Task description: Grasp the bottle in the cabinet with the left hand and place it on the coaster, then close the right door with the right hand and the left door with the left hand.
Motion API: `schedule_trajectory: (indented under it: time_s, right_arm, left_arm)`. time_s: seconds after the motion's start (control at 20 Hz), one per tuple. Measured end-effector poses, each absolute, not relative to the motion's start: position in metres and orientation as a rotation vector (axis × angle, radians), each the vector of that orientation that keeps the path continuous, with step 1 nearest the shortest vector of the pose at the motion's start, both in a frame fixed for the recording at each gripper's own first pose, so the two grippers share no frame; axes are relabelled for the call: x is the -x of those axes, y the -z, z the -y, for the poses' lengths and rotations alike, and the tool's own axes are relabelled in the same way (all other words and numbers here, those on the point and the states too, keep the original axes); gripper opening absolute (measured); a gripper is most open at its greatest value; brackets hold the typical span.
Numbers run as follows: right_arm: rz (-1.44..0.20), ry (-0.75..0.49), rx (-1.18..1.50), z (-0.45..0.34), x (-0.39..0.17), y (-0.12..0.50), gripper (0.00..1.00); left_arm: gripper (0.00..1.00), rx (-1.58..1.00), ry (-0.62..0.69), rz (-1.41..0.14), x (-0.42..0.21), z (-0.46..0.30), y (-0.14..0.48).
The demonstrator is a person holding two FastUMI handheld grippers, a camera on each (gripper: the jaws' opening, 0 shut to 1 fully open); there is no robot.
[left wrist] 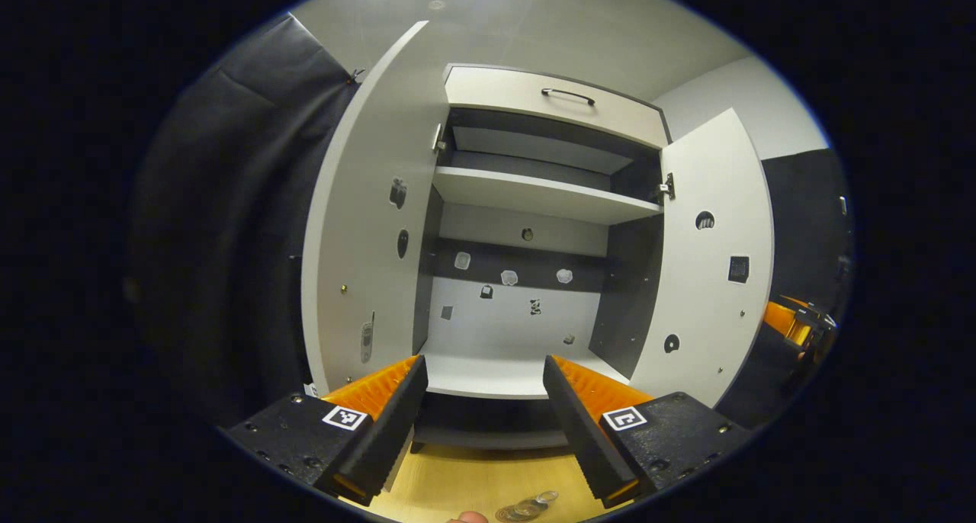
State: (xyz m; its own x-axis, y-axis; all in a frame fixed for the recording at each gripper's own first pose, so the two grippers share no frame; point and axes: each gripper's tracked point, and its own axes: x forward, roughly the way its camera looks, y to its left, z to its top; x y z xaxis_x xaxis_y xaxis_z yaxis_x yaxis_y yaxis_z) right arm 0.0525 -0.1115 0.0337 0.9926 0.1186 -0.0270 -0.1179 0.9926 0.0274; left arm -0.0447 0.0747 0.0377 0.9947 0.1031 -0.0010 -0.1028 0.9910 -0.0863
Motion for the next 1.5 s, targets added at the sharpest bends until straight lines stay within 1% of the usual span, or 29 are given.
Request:
schedule_trajectory:
  time_s: [0.05,0.1,0.15,0.2,0.3,0.35,0.55,0.6,1.05,1.25,1.3,1.35,1.5]
  right_arm:
    - [-0.037,-0.150,-0.043,0.100,-0.054,-0.032,1.00]
    - [-0.043,-0.181,-0.063,0.088,-0.055,-0.030,0.98]
    - [-0.047,-0.211,-0.078,0.076,-0.057,-0.029,0.98]
    - [-0.050,-0.233,-0.089,0.067,-0.062,-0.027,0.98]
    - [-0.062,-0.247,-0.100,0.048,-0.068,-0.023,0.98]
    - [-0.070,-0.260,-0.107,0.042,-0.067,-0.021,0.98]
    - [-0.085,-0.310,-0.145,0.016,-0.081,-0.019,0.98]
    - [-0.086,-0.310,-0.148,0.011,-0.083,-0.018,1.00]
    - [-0.105,-0.314,-0.124,-0.040,-0.110,-0.011,1.00]
    - [-0.099,-0.296,-0.098,-0.056,-0.122,-0.008,1.00]
    - [-0.100,-0.295,-0.100,-0.060,-0.126,-0.007,0.97]
    - [-0.105,-0.292,-0.106,-0.064,-0.129,-0.005,1.00]
    - [-0.118,-0.284,-0.127,-0.075,-0.140,-0.001,1.00]
  left_arm:
    - [0.96,0.086,-0.117,0.013,0.047,-0.079,-0.040]
    - [0.96,0.080,-0.127,0.017,0.048,-0.081,-0.040]
    - [0.96,0.071,-0.137,0.015,0.050,-0.083,-0.039]
    - [0.93,0.061,-0.145,0.012,0.053,-0.085,-0.037]
    - [0.93,0.046,-0.163,0.012,0.061,-0.088,-0.034]
    - [0.96,0.045,-0.174,0.011,0.066,-0.091,-0.033]
    - [0.96,0.073,-0.225,0.003,0.081,-0.106,-0.030]
    - [0.96,0.078,-0.246,-0.001,0.085,-0.113,-0.030]
    - [0.96,0.074,-0.419,0.012,0.136,-0.167,-0.031]
    - [0.96,0.079,-0.469,0.019,0.148,-0.183,-0.033]
    - [0.96,0.078,-0.481,0.022,0.152,-0.190,-0.033]
    - [0.96,0.077,-0.490,0.023,0.153,-0.194,-0.034]
    - [0.96,0.076,-0.512,0.027,0.155,-0.205,-0.032]
